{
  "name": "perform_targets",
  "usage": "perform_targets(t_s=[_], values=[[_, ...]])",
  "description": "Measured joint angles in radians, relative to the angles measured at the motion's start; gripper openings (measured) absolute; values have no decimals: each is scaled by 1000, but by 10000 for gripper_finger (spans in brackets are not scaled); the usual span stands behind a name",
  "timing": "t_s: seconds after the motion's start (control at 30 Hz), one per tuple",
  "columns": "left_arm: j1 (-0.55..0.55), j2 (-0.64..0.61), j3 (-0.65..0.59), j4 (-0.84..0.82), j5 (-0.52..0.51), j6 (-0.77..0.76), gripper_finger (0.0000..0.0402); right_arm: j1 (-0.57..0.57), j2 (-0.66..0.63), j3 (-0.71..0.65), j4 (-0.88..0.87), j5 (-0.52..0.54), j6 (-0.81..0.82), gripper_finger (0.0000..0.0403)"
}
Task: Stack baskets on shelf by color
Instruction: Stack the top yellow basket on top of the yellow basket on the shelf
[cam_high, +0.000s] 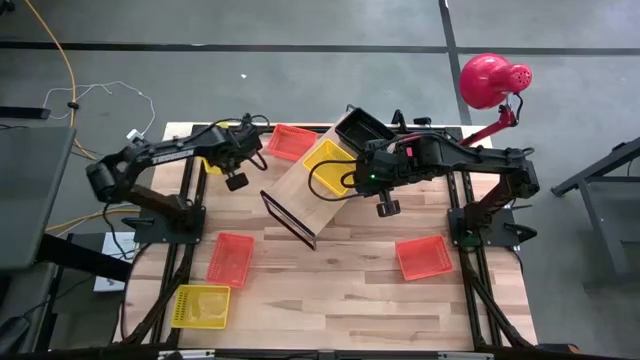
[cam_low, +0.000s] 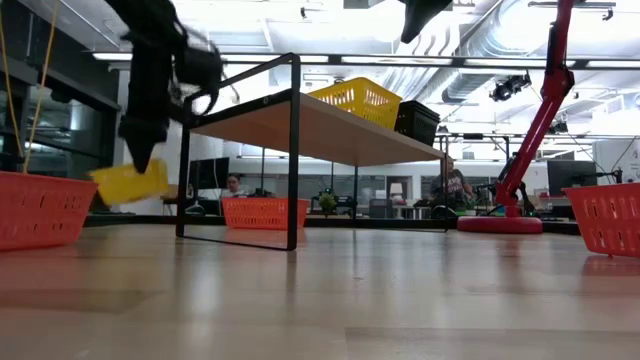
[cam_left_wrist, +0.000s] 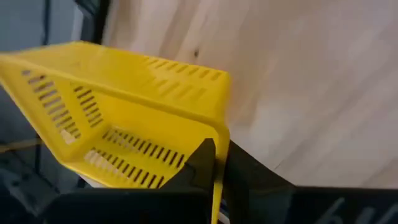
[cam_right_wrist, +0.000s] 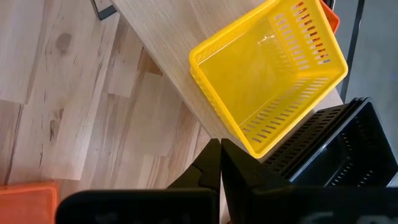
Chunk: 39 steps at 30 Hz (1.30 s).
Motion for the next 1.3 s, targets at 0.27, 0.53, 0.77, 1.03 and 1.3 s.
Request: perform_targets(t_s=[0.27, 0.53, 0.77, 1.03, 1.3], values=[[-233, -196, 118, -35, -90, -3, 1, 45, -24, 1, 12, 35, -20, 0], [-530, -235, 284, -30, -332, 283, 0, 75, -51, 1, 37, 38, -24, 0], [-680, -193, 319, 29, -448, 1008, 0, 79, -63, 1, 57, 38, -23, 0], [-661, -70, 319, 226, -567, 1437, 0, 78, -66, 1, 70, 38, -24, 0], [-595, 93, 319, 483, -540, 1774, 0, 78, -70, 1, 70, 38, -17, 0]])
